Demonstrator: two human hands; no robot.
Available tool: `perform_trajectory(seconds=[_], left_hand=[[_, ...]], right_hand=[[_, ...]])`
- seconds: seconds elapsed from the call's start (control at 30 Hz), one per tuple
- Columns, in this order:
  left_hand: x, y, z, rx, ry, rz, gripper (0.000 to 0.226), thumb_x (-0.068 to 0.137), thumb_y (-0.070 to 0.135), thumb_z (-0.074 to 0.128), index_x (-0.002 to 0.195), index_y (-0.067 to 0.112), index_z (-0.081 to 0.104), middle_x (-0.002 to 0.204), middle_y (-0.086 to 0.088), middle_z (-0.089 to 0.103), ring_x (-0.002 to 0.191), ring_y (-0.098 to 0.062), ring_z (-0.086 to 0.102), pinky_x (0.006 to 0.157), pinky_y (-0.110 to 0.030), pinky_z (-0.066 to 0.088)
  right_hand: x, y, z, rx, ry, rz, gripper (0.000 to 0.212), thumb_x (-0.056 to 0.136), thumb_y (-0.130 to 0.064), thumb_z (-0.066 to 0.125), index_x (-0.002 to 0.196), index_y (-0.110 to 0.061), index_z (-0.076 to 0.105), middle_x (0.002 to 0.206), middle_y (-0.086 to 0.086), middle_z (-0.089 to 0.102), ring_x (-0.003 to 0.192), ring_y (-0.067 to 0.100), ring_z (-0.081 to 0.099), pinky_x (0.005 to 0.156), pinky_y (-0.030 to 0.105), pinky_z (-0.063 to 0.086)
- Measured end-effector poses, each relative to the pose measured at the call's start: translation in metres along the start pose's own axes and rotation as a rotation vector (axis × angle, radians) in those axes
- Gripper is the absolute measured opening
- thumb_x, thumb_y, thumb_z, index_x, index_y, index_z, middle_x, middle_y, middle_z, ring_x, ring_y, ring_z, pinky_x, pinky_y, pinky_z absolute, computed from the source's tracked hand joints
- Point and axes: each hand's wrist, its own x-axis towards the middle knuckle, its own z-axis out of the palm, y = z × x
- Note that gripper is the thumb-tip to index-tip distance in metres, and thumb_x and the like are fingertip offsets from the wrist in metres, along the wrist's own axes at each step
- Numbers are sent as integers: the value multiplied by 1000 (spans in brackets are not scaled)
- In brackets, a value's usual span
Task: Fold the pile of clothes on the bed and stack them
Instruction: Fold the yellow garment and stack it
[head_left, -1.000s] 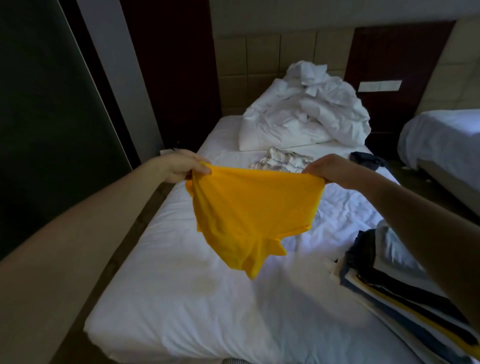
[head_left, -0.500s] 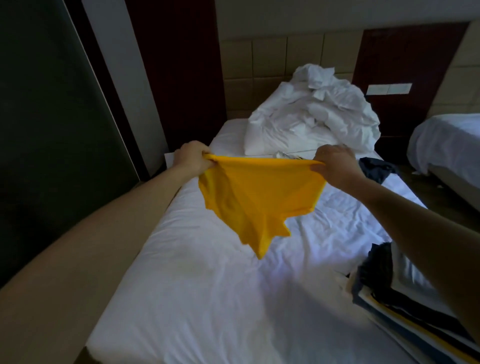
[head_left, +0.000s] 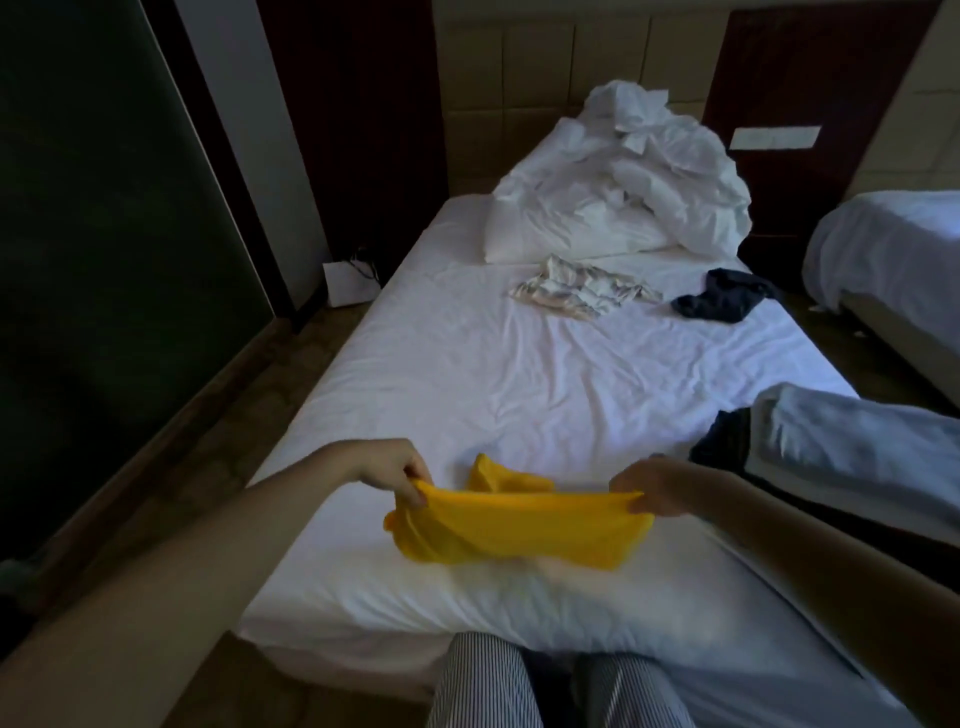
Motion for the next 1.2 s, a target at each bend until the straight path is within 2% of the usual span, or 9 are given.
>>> perform_trajectory(seconds=[0.17, 0.27, 0.43, 0.63, 0.7, 0.83, 1.0, 1.1, 1.2], left_hand=[[5, -3, 40, 48, -238, -112, 28, 88, 15, 65, 115, 9, 66, 79, 12, 57, 70, -3, 51, 66, -17, 43], [10, -10, 27, 23, -160, -139, 25, 90, 15, 61, 114, 10, 63, 82, 7, 55, 69, -4, 50, 62, -17, 43], [43, -23, 7, -176, 290, -201, 23, 86, 15, 62, 108, 9, 66, 100, -10, 62, 89, -20, 57, 69, -24, 43], [87, -9, 32, 20, 777, -365, 48, 89, 3, 44, 136, 16, 45, 138, -9, 50, 123, -30, 49, 99, -35, 39], [99, -2, 60, 62, 730, -247, 48, 86, 15, 39, 134, 14, 48, 138, -8, 51, 124, -29, 49, 100, -35, 38], [135, 18, 126, 174, 466, -75, 57, 91, 37, 26, 146, 21, 34, 155, -4, 28, 143, -20, 25, 111, -35, 22], [172, 9, 167, 251, 434, -130, 62, 88, 51, 11, 146, 38, 30, 156, 4, 24, 144, -25, 24, 111, -59, 13], [179, -11, 169, 234, 438, -235, 65, 84, 65, 3, 147, 48, 2, 159, 12, -6, 148, -20, -7, 113, -54, -7], [175, -24, 162, 126, 512, -364, 60, 94, 63, 22, 148, 47, 2, 159, 13, -8, 147, -20, -9, 114, -53, -8]], right_hand=[[3, -16, 21, 234, -244, -58, 61, 76, -37, 52, 124, 1, 54, 118, 14, 56, 98, 16, 47, 72, 24, 29], [15, -2, 18, 308, -160, 2, 65, 70, -40, 49, 124, -4, 55, 125, 13, 56, 111, 23, 52, 86, 27, 36], [62, 21, 24, 656, 234, 216, 34, 91, -9, 55, 123, 1, 55, 126, 21, 56, 112, 31, 56, 80, 27, 39], [93, -4, 28, 543, 444, 349, 50, 98, -33, 29, 146, -17, 25, 154, 7, 21, 140, 26, 25, 111, 37, 22], [101, -28, 40, 447, 535, 176, 69, 84, -40, 9, 142, -16, 37, 152, 7, 30, 140, 26, 30, 110, 37, 24], [129, -70, 76, 347, 285, 72, 89, 68, -52, -3, 145, -24, 32, 156, 1, 21, 145, 26, 17, 115, 40, 12], [154, -84, 128, 336, 304, 186, 50, 82, -45, 34, 113, -25, 68, 126, 2, 63, 110, 37, 61, 84, 60, 45], [158, -81, 137, 422, 351, 288, 61, 82, -54, 25, 133, -32, 51, 144, 4, 45, 129, 41, 43, 101, 64, 28], [162, -67, 146, 473, 350, 459, 58, 91, -55, 12, 147, -41, 14, 159, -3, 7, 146, 31, 4, 111, 60, 2]])
